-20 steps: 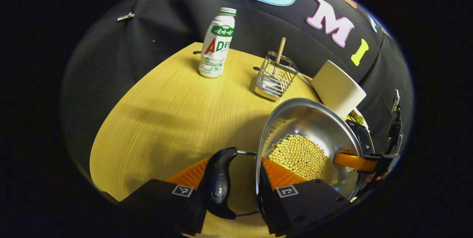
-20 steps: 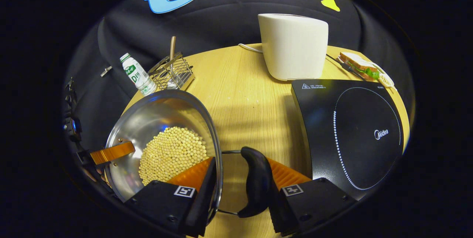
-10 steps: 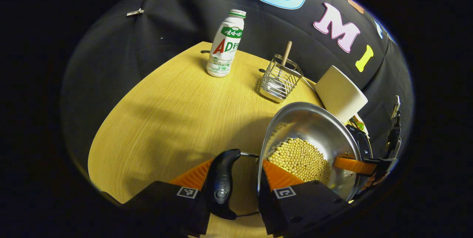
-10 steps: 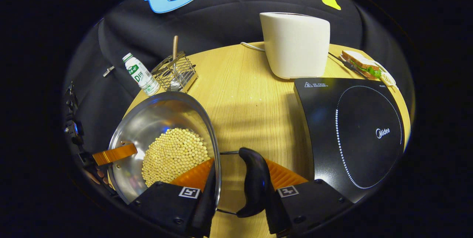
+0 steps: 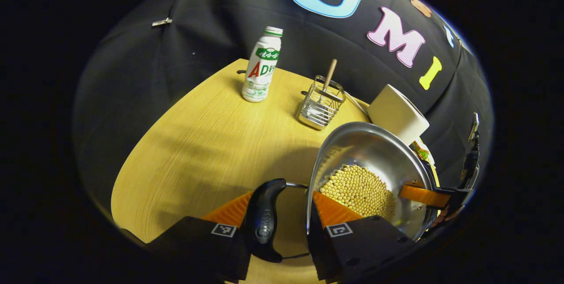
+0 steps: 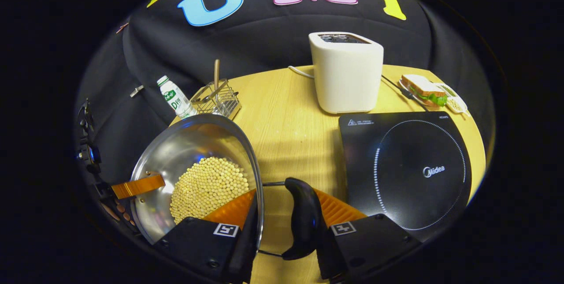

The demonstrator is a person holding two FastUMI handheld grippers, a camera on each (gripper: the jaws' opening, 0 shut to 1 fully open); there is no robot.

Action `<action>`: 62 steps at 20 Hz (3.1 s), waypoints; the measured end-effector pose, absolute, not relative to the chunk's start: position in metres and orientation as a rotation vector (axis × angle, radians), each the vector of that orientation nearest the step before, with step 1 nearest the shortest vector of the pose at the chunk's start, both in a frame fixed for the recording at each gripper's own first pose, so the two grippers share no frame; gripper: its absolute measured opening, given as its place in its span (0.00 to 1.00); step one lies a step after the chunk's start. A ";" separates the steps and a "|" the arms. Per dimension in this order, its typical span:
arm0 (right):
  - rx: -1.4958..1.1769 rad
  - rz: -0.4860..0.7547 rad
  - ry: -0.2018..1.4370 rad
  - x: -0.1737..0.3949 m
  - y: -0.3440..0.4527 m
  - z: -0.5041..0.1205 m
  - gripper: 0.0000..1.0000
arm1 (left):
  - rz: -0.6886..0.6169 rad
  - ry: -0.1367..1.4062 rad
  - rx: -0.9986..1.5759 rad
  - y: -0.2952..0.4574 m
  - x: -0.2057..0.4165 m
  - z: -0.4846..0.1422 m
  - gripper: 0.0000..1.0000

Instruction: First push the handle of the pot to place it horizontally, then grasp the pot with both hands and set it on the induction cooktop.

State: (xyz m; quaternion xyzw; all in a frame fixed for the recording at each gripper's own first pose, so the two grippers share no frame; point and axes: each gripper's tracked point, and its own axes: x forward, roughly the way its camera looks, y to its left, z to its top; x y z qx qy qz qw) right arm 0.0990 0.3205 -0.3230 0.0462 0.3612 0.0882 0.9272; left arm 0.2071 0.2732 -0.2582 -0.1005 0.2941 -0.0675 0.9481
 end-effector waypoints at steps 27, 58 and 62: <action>0.159 0.082 0.679 0.130 0.076 -0.256 0.60 | -0.247 0.584 -0.157 0.018 0.227 -0.230 0.59; 0.228 0.021 0.717 0.146 -0.017 -0.290 0.60 | -0.275 0.627 -0.143 -0.076 0.243 -0.266 0.60; 0.230 0.023 0.716 0.147 -0.017 -0.290 0.61 | -0.260 0.651 -0.145 -0.075 0.241 -0.267 0.61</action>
